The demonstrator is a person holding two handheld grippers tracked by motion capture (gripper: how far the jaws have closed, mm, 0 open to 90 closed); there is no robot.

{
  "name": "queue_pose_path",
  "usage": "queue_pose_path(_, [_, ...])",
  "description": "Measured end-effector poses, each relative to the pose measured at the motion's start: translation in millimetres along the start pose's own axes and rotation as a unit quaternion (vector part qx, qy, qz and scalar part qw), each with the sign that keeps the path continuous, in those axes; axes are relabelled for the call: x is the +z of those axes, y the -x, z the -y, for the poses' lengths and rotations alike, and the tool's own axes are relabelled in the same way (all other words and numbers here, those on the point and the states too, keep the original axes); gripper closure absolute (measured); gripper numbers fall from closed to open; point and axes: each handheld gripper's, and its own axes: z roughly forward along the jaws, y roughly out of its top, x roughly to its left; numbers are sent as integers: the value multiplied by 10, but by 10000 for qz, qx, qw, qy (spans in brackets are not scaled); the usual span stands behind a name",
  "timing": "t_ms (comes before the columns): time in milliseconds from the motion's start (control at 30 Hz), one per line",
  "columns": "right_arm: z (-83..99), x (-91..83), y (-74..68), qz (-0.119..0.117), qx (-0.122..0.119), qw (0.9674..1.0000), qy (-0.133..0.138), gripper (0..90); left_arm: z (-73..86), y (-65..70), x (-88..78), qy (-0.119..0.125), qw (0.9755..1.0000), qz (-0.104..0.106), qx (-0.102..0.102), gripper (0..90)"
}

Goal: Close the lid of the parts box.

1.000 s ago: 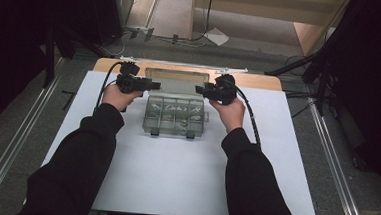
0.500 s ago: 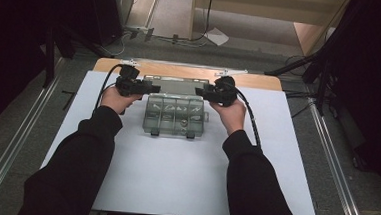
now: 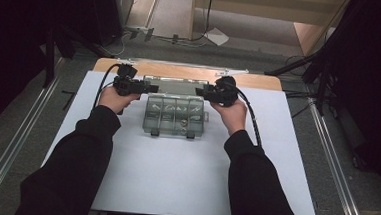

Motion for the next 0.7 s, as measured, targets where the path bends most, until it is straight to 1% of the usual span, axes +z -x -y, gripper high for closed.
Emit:
queue_pose_path(33, [1, 0, -1, -2, 0, 10000, 0, 550, -1, 4, -16, -18, 10000, -12, 17, 452])
queue_pose_path(67, [1, -1, -2, -2, 3, 10000, -3, 550, 0, 5, -43, -35, 10000, -19, 77, 452])
queue_pose_path(133, [1, -4, -7, 0, -1, 10000, -7, 550, 0, 11, -88, -59, 9999, -25, 87, 452])
queue_pose_path(233, [0, -7, -11, 8, -18, 10000, -20, 549, 3, 3, -167, -22, 9999, 7, 109, 452])
queue_pose_path(267, [0, -7, -12, 7, -21, 10000, -26, 549, 6, -4, -203, -17, 9999, -13, 129, 452])
queue_pose_path(300, [0, -7, -14, 5, -25, 10000, -27, 549, 8, -9, -230, -28, 9999, -1, 114, 452])
queue_pose_path(433, [-3, -9, -26, 28, -34, 10000, -50, 547, 26, -30, -331, -161, 9997, -53, 147, 453])
queue_pose_path(467, [-4, -8, -23, 33, -82, 9999, -52, 548, 29, -39, -368, -195, 9997, -76, 142, 453])
queue_pose_path(533, [-6, -14, -31, 25, -76, 9999, -76, 547, 29, -57, -431, -190, 9997, -61, 115, 453])
queue_pose_path(600, [-1, -16, -33, 27, -100, 9999, -73, 545, 20, -79, -500, -209, 9997, -108, 105, 454])
queue_pose_path(700, [1, -16, -35, 21, -95, 9999, -72, 543, -21, -101, -584, -167, 9996, -201, 51, 453])
